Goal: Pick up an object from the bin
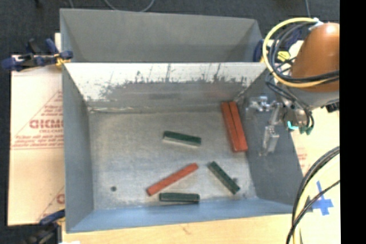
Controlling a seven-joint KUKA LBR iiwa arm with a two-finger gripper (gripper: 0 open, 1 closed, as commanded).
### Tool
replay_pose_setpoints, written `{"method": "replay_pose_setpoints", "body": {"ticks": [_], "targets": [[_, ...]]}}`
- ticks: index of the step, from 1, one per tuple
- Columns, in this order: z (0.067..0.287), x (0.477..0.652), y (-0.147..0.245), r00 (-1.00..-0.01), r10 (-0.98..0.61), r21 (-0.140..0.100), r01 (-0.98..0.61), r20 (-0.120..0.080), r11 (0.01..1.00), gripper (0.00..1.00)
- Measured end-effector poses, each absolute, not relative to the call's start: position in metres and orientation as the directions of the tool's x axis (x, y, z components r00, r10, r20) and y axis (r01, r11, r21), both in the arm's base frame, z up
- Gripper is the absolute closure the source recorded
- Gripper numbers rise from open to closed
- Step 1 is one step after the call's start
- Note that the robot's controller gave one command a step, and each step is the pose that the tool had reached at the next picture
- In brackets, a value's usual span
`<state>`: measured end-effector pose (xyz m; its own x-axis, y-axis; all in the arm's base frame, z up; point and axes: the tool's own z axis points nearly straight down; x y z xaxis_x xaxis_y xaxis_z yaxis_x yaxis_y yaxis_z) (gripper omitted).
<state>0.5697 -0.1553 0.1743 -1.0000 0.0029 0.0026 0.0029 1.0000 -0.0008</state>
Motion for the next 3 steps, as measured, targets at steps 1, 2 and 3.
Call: {"method": "replay_pose_setpoints", "body": {"ticks": [1,2,3], "targets": [[0.072,0.529,-0.151,-0.895,-0.446,0.000,-0.446,-0.007,0.895,0.00],[0.101,0.572,-0.066,-0.955,-0.298,0.000,-0.298,-0.009,0.955,0.00],[0.084,0.600,0.019,-0.907,-0.421,0.001,-0.421,-0.007,0.907,0.00]]}}
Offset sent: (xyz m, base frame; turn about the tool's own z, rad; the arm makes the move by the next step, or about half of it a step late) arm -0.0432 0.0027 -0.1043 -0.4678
